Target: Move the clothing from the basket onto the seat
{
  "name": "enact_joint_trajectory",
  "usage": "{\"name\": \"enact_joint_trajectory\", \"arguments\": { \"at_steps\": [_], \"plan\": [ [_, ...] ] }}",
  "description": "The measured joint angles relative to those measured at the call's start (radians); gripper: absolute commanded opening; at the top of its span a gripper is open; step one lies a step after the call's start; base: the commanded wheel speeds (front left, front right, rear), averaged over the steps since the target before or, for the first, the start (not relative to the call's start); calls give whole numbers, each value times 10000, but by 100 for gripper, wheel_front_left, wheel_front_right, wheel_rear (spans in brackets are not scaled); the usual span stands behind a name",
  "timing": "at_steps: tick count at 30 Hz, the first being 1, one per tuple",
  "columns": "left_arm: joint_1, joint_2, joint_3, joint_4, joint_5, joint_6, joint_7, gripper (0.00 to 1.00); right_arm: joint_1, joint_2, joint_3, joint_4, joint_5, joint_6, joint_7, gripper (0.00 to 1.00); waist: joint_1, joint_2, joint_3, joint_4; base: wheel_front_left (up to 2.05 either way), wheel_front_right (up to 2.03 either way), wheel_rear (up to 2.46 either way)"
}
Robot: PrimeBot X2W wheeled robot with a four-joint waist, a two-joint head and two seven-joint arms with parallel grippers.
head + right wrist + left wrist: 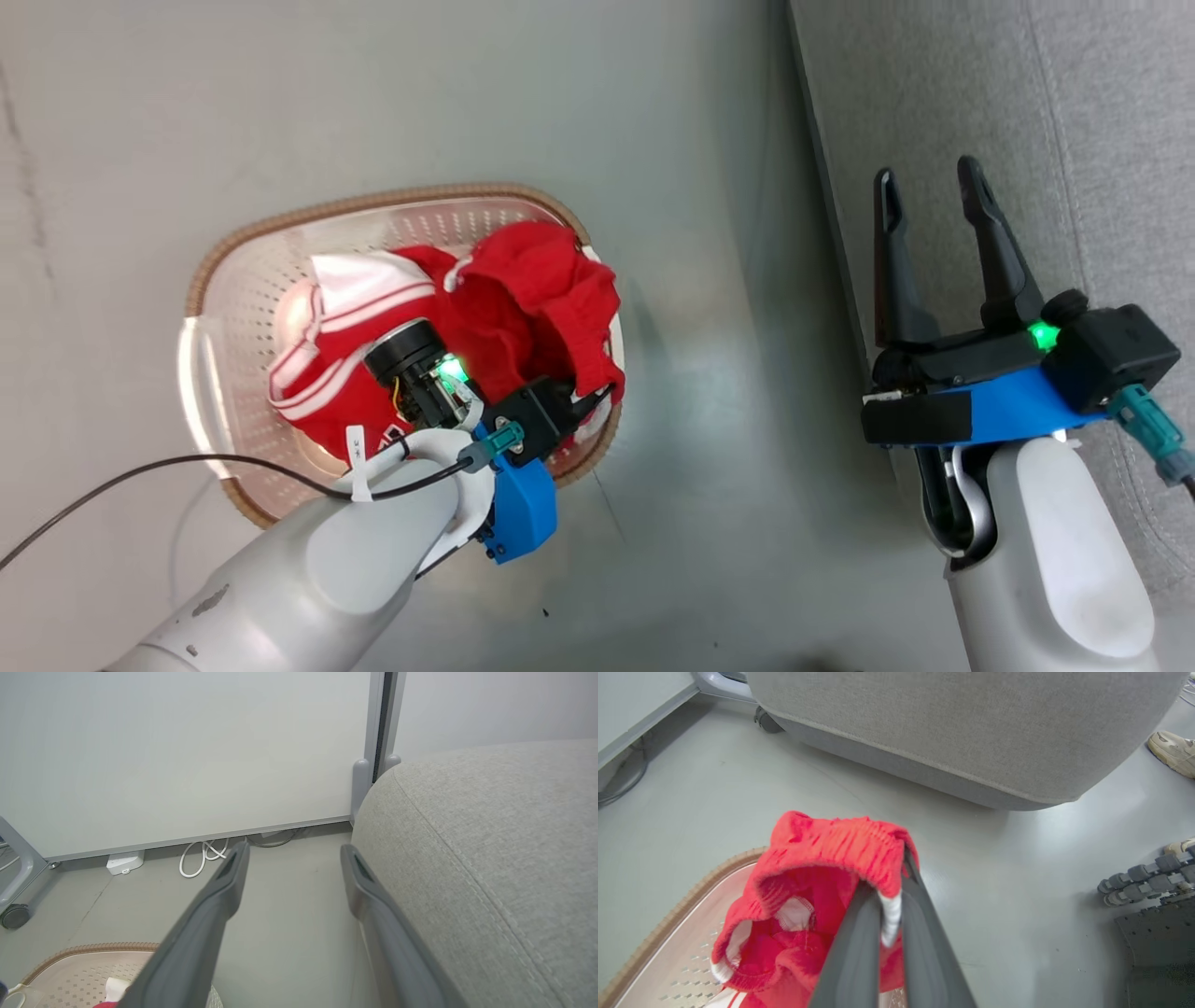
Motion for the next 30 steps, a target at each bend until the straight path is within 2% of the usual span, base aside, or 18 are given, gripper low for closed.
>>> {"name": "enact_joint_trajectory", "arguments": {
  "at_steps": [16, 30],
  "plan": [
    [1523, -173, 2451, -1427, 219, 0, 0, 0, 1004, 0, -40, 550, -313, 0, -2, 100, 0, 0, -2315, 772, 0, 0, 0],
    [2607, -569, 4272, -2510, 721, 0, 0, 0, 2062, 0, -140, 947, -476, 0, 0, 100, 0, 0, -4322, 1321, 0, 0, 0]
  ]
}}
